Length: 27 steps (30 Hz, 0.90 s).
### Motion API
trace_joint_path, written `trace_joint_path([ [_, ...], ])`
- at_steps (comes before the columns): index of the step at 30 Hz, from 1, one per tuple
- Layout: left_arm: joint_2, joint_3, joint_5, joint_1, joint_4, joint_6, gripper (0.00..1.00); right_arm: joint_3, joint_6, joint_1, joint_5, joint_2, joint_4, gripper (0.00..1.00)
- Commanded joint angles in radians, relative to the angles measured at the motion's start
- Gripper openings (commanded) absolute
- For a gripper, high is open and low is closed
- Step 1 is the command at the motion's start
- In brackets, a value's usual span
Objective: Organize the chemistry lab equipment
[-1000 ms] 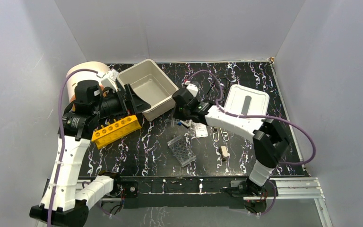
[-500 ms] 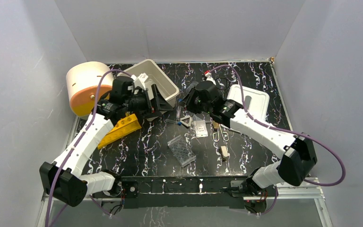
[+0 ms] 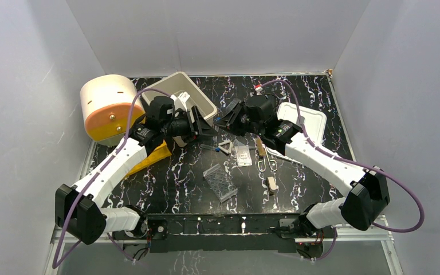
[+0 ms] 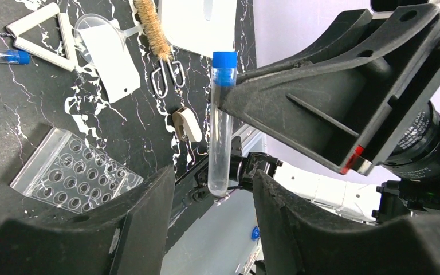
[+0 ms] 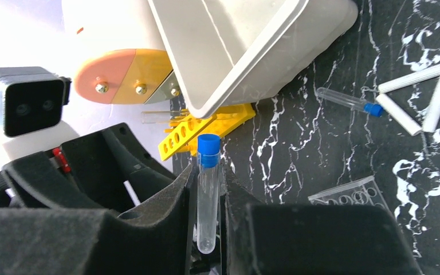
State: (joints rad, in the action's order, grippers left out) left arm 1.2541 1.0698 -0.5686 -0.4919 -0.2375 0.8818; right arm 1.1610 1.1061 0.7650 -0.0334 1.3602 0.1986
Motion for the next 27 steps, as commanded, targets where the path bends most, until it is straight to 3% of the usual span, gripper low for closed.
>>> trace_joint_path([
  [1,0.001,-0.021,-0.024,-0.015,0.050,0.029,0.48,-0.010,0.041,-0.010,0.068,-0.032,-0.070,0.26],
  [11,0.009,-0.060,-0.052,-0.022,0.106,0.031,0.26,-0.071,0.074,-0.043,0.169,-0.038,-0.102,0.26],
  [16,0.020,-0.066,-0.126,-0.025,0.136,-0.010,0.13,-0.084,0.077,-0.053,0.197,-0.036,-0.103,0.31],
  [21,0.031,-0.065,-0.132,-0.027,0.123,-0.023,0.16,-0.097,0.088,-0.061,0.217,-0.036,-0.112,0.32],
  [27,0.029,-0.072,-0.123,-0.028,0.126,-0.046,0.00,-0.102,0.080,-0.074,0.236,-0.035,-0.115,0.35],
])
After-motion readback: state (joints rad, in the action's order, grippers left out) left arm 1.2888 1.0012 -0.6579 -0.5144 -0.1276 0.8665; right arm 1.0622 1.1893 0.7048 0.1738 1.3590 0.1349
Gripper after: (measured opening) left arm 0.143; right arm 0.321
